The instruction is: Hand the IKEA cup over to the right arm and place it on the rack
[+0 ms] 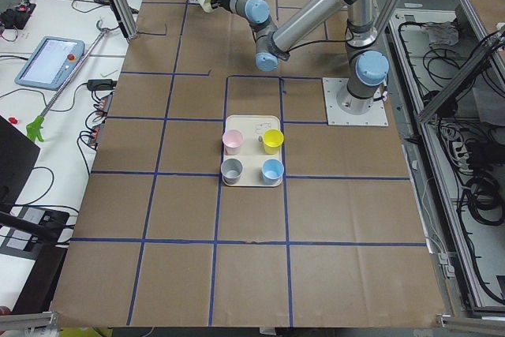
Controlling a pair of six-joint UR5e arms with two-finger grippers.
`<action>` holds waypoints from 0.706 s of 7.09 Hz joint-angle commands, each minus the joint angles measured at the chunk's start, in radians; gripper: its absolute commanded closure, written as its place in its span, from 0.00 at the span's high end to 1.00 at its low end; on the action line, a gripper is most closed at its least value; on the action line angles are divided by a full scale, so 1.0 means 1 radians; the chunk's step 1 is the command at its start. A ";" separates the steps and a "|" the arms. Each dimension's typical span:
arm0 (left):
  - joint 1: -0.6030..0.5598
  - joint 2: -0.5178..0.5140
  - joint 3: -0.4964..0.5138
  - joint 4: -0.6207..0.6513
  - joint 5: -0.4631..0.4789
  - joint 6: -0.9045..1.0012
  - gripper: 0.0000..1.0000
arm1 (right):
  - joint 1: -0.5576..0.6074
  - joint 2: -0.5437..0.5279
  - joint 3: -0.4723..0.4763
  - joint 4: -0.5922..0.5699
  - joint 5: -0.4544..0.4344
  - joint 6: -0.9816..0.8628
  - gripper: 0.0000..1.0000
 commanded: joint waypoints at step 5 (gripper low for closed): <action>0.012 0.026 -0.006 0.020 0.005 -0.042 0.99 | 0.002 -0.003 0.000 -0.003 -0.001 -0.002 0.52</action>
